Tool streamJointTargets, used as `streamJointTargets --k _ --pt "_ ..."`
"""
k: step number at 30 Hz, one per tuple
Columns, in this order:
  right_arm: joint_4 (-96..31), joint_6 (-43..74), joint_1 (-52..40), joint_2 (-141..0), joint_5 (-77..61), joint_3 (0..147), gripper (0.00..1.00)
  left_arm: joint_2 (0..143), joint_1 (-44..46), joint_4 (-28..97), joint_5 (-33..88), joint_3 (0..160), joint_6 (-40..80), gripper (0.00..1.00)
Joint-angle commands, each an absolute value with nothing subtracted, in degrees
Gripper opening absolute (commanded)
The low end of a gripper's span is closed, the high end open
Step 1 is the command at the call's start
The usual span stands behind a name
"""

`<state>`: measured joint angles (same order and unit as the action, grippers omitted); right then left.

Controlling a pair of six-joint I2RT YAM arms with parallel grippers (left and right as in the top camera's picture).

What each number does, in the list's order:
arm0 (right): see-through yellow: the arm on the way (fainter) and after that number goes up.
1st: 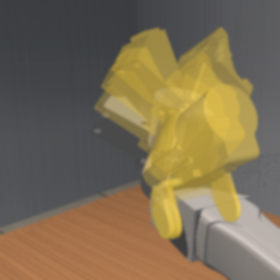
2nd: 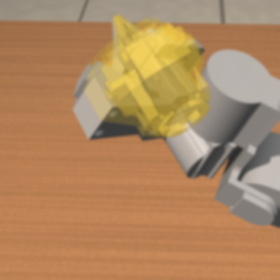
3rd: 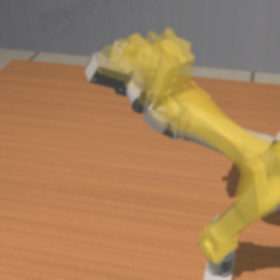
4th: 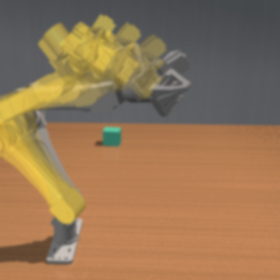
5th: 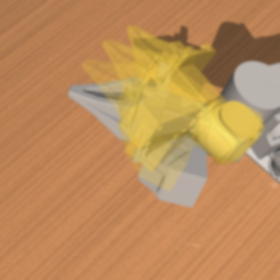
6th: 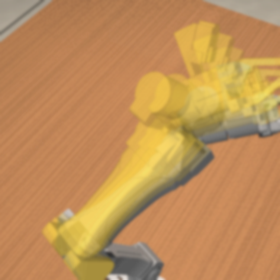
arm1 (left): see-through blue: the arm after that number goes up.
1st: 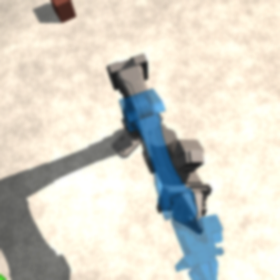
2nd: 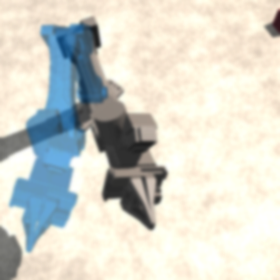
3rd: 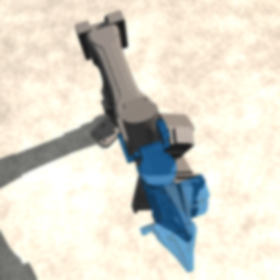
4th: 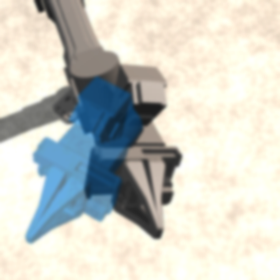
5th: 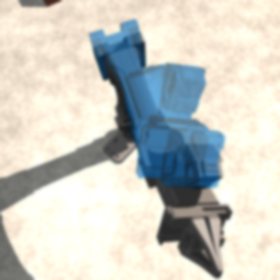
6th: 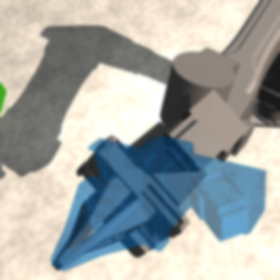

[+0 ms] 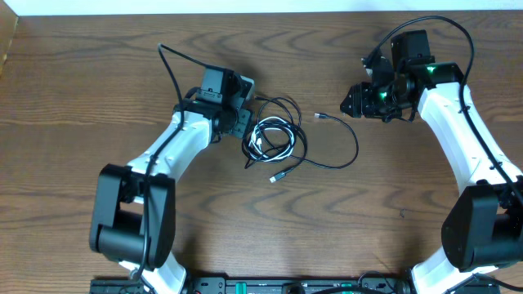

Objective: Untangle cables

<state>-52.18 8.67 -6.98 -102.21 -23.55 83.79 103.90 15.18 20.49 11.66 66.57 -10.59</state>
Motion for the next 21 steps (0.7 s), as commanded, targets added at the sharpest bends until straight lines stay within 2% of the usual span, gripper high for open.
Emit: streamJointTargets --k 1,21 --pt "-52.1 8.0 -7.4 -102.0 -23.9 83.7 0.54 108.3 15.3 20.6 13.1 65.8 -11.5 0.56" --pt "-51.8 8.0 -7.6 -102.0 -23.9 83.6 0.55 111.4 16.4 19.4 14.5 63.7 -11.5 0.56"
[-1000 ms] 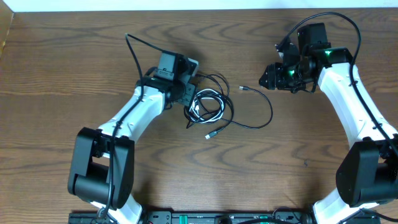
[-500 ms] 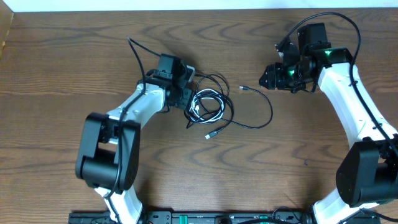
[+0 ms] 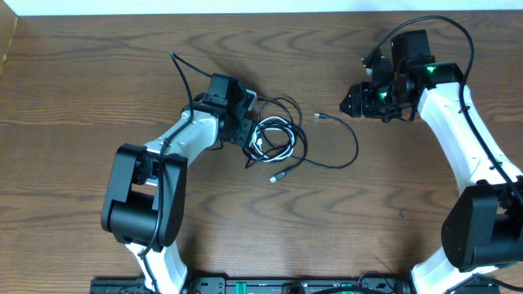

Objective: Untangle cables

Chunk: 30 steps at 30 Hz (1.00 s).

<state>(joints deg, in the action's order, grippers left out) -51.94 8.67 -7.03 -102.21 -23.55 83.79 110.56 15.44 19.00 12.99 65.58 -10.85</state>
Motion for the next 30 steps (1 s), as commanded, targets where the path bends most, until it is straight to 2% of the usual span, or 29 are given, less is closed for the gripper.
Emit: streamJointTargets --k 1,4,15,20,21,22,30 --pt "-51.8 8.0 -7.6 -102.0 -23.9 83.6 0.55 111.4 16.7 19.3 14.5 63.6 -11.5 0.56" --pt "-51.8 8.0 -7.6 -102.0 -23.9 83.6 0.55 111.4 17.4 19.1 14.5 63.5 -11.5 0.55" --pt "-52.1 8.0 -7.6 -102.0 -23.9 83.6 0.55 111.4 17.7 18.7 14.5 63.5 -10.6 0.42" --pt "-52.1 8.0 -7.6 -102.0 -23.9 83.6 0.55 111.4 17.8 18.7 14.5 63.5 -10.2 0.19" --pt "-52.1 8.0 -7.6 -102.0 -23.9 83.6 0.56 111.4 17.8 18.5 14.5 63.5 -10.2 0.09" --pt "-52.1 7.7 -7.6 -102.0 -23.9 83.6 0.56 111.4 17.8 18.2 14.5 63.5 -10.2 0.07" --pt "-52.0 7.6 -7.6 -102.0 -23.9 83.6 0.55 107.7 17.8 17.3 14.9 64.7 -8.2 0.07"
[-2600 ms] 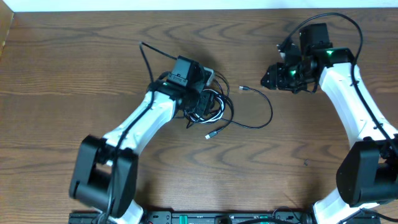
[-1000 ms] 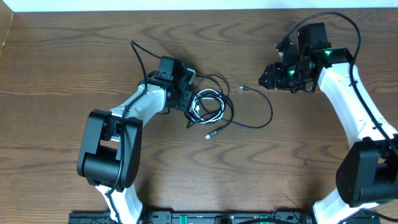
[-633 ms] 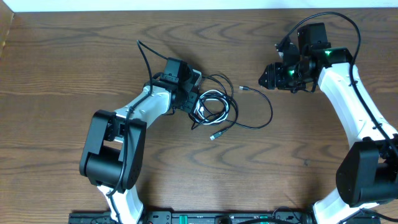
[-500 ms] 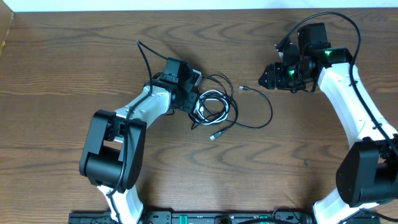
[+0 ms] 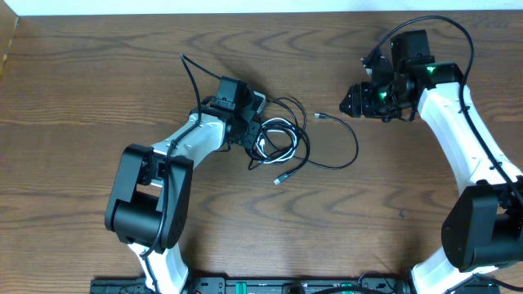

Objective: Untangle cables

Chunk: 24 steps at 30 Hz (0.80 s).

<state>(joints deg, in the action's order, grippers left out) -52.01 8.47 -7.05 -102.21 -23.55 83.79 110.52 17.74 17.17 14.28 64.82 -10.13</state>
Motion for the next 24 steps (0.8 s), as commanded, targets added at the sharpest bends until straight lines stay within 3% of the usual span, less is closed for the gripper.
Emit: streamJointTargets --k 1,11,24 --pt "-52.0 7.6 -7.6 -102.0 -23.9 83.6 0.55 106.3 17.8 17.3 16.3 64.8 -8.2 0.07" --pt "-50.6 7.0 -7.6 -102.0 -29.9 83.6 0.55 88.0 17.8 16.7 32.3 64.8 -2.3 0.08" --pt "-43.1 -1.2 -7.6 -101.9 -54.7 83.6 0.60 78.7 17.8 15.5 34.5 64.8 6.6 0.07"
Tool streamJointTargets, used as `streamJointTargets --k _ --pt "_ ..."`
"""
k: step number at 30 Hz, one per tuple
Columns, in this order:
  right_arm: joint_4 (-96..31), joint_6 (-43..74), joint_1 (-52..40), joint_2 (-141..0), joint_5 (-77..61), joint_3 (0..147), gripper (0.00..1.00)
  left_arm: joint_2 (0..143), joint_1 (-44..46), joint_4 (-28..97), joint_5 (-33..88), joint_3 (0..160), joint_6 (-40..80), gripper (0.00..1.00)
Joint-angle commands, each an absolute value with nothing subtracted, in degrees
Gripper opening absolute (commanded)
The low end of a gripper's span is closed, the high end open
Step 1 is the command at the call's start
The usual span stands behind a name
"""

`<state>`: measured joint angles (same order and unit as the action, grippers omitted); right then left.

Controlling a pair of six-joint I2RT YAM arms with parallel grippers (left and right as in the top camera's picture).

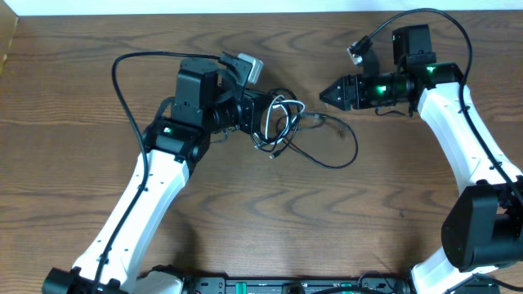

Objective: Untangle cables

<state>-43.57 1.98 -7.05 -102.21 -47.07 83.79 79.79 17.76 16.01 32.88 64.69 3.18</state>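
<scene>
A tangle of a white cable (280, 104) and a thin black cable (353, 147) sits at mid-table. Part of it is lifted off the wood. My left gripper (263, 113) points right and is shut on the left side of the bundle, holding it up. The black cable's long loop still trails on the table to the right, with a plug end (318, 118) close to the bundle. My right gripper (324, 95) points left just above and to the right of that plug. Its fingers taper together to a point and hold nothing.
The brown wooden table (245, 212) fills the view. A black lead arcs from each arm's wrist. The arm bases stand along the front edge, and the left arm's white links cross the lower left.
My left arm has risen and turned, and its gripper now holds the bundle lifted and bunched. My right gripper has moved left, from the far right toward the cable's plug end.
My left gripper was low at the bundle's left edge with the cables lying flat. At the two following moments it was pressed further right into the coils. The right arm stayed still throughout. Now the left holds the bundle raised and the right has come close.
</scene>
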Motion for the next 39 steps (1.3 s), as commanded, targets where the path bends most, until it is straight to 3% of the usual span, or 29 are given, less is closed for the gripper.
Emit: streamJointTargets --k 1,6,12,19,28,39 --pt "-43.0 -1.5 -7.6 -101.9 -54.8 83.6 0.61 78.7 17.8 15.5 34.5 64.8 7.4 0.08" --pt "-41.8 -2.9 -9.9 -101.9 -54.6 83.6 0.63 78.8 17.8 14.1 34.7 64.8 12.4 0.07" --pt "-39.5 -1.6 -14.3 -101.9 -48.5 83.6 0.66 78.7 17.8 5.1 43.7 64.8 17.8 0.07" --pt "-29.8 10.7 -15.8 -101.9 -34.0 83.6 0.64 78.7 17.8 -2.2 50.3 64.8 29.0 0.07" --pt "-22.5 20.8 -15.9 -101.9 -28.1 83.6 0.64 78.7 17.8 -12.5 58.5 64.8 38.8 0.07" --pt "-13.5 24.8 -13.5 -100.6 -48.2 83.6 0.61 78.8 17.8 -13.8 60.0 64.8 39.3 0.07"
